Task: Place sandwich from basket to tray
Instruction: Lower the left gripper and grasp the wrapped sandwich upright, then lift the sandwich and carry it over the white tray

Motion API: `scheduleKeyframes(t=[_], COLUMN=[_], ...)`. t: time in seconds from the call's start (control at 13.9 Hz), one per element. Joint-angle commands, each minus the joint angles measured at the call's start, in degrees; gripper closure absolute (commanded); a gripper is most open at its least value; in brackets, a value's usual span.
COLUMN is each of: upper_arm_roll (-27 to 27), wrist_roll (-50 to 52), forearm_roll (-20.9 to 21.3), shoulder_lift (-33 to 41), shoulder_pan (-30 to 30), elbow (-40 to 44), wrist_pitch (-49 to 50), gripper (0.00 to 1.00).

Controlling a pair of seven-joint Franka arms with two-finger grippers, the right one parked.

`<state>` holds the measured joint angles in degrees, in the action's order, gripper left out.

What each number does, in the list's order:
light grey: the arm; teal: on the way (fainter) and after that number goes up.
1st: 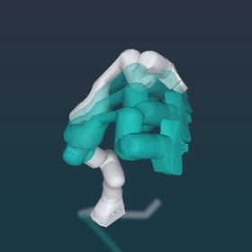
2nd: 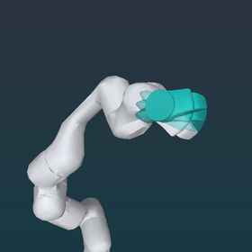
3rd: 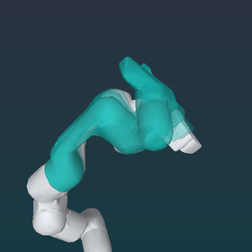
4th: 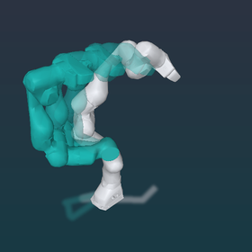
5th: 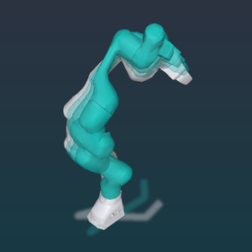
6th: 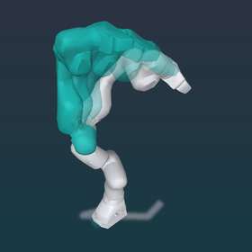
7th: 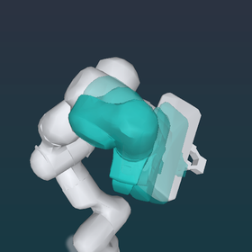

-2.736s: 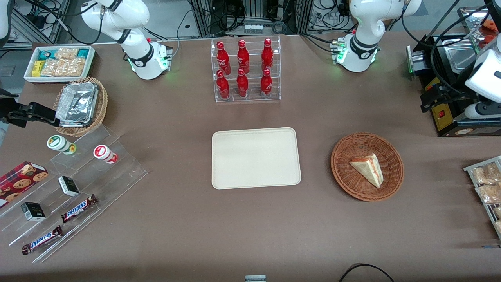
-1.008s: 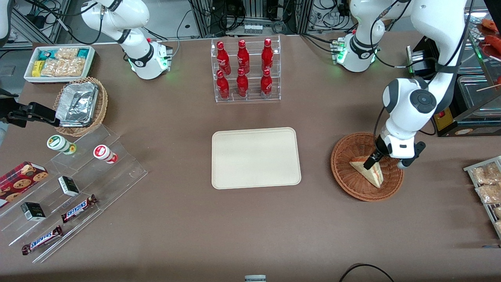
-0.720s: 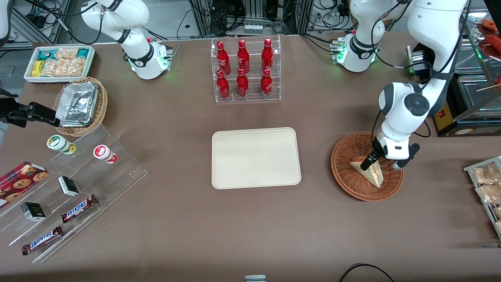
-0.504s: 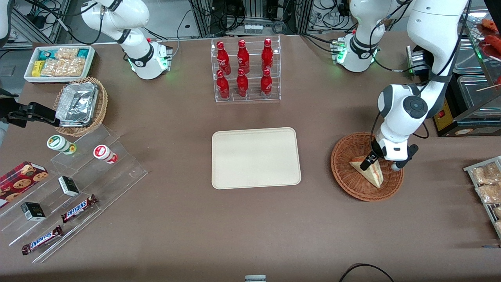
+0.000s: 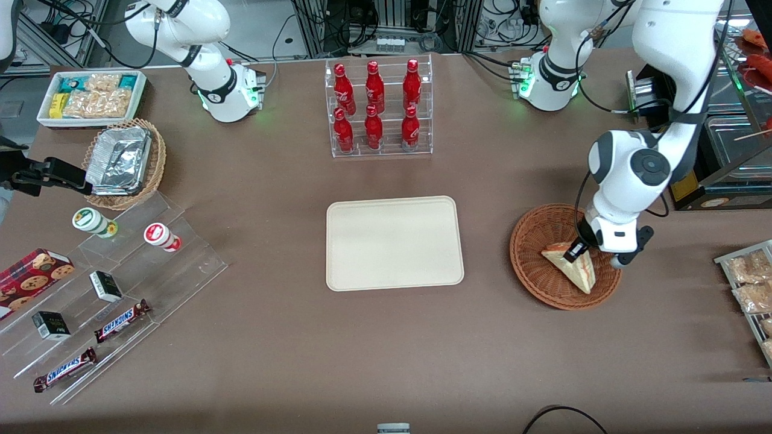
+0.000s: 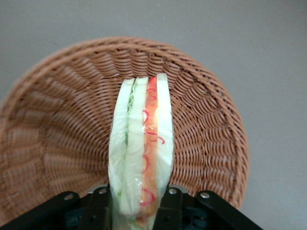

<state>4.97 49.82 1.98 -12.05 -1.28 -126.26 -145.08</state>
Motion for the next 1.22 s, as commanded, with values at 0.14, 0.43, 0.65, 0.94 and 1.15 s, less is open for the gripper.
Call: scheduleKeyframes(t=[0.14,0.43,0.65,0.94,1.15], upper_arm_roll=[0.13,0.31,0.31,0.31,0.13], wrist_roll=[-0.52,0.36,1.67,6.41,7.3], forearm_roll=[3.21,3.12,3.03,3.12,3.29], shoulder_lift=[2.38,0.1,-3.58,-15.17,-22.73], shoulder_pan=[-6.79,-18.64,-26.91,-34.48,-38.08], elbow=[19.97,25.98,28.25,38.08,44.33], wrist_pitch=[31.05,36.1,36.01,35.48,34.26], gripper=[1.0,1.0,1.0,1.0,1.0])
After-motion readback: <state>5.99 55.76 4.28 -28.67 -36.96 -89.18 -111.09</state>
